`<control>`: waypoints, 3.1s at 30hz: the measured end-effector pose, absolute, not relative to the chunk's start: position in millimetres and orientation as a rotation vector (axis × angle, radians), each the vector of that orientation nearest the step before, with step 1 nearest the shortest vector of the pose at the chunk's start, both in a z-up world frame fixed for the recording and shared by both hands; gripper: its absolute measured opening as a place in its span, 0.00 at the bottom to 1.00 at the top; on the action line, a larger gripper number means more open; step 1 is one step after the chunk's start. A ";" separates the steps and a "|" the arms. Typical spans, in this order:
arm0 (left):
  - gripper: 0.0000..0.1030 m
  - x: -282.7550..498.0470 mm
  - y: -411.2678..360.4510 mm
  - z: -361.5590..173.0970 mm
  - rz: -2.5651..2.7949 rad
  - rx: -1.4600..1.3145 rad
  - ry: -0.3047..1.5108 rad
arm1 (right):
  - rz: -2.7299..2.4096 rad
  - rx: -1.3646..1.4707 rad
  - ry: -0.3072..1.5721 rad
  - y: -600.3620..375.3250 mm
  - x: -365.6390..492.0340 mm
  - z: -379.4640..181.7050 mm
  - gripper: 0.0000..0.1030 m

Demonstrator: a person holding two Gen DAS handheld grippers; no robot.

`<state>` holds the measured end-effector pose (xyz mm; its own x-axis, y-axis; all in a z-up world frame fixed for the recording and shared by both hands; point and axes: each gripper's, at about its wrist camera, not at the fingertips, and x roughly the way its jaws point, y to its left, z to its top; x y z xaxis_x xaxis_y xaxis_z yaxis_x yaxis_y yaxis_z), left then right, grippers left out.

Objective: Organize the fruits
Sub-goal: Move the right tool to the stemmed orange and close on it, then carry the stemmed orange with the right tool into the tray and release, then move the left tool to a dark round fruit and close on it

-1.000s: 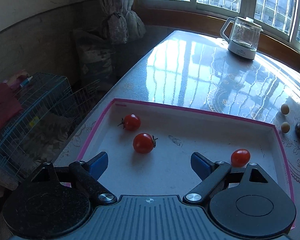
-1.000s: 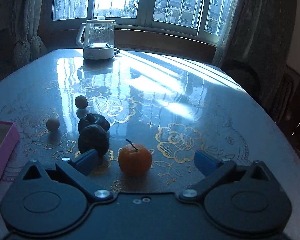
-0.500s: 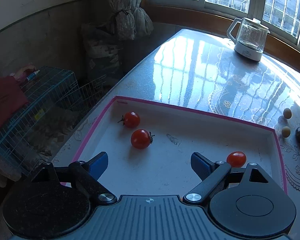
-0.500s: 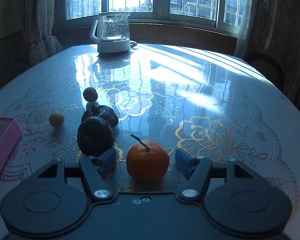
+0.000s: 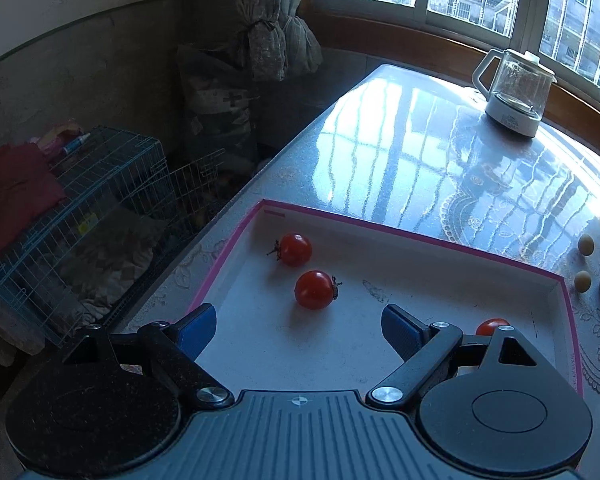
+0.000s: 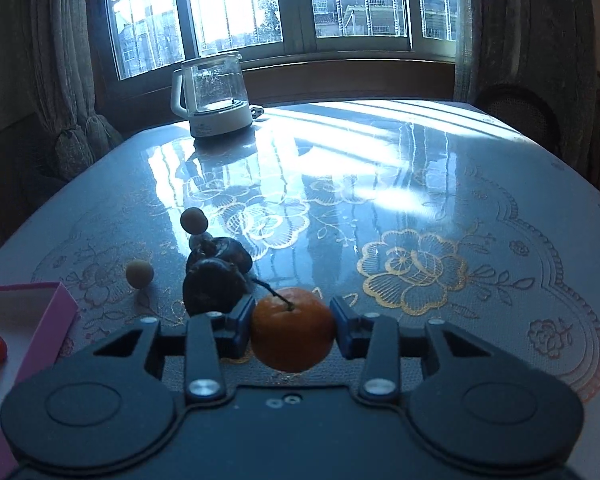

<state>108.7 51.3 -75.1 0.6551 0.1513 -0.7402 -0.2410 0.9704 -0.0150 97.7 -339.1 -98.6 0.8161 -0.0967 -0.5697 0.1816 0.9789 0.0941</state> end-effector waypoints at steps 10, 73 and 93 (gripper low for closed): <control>0.87 109.5 75.5 -76.4 0.226 -0.119 0.835 | 0.218 0.150 0.588 -224.6 90.3 -54.3 0.39; 0.66 154.0 -301.8 -115.0 -0.086 0.023 0.730 | -0.277 0.423 0.497 -434.0 -49.0 -68.3 0.97; 0.44 129.9 -282.0 -102.4 -0.137 -0.001 0.737 | -0.271 0.418 0.493 -430.6 -47.9 -62.6 0.97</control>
<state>129.9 -282.0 -102.4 0.7320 -0.1252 -0.6697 0.1244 0.9910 -0.0493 -47.9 -430.6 -62.6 0.8482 -0.1505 -0.5078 0.3480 0.8811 0.3202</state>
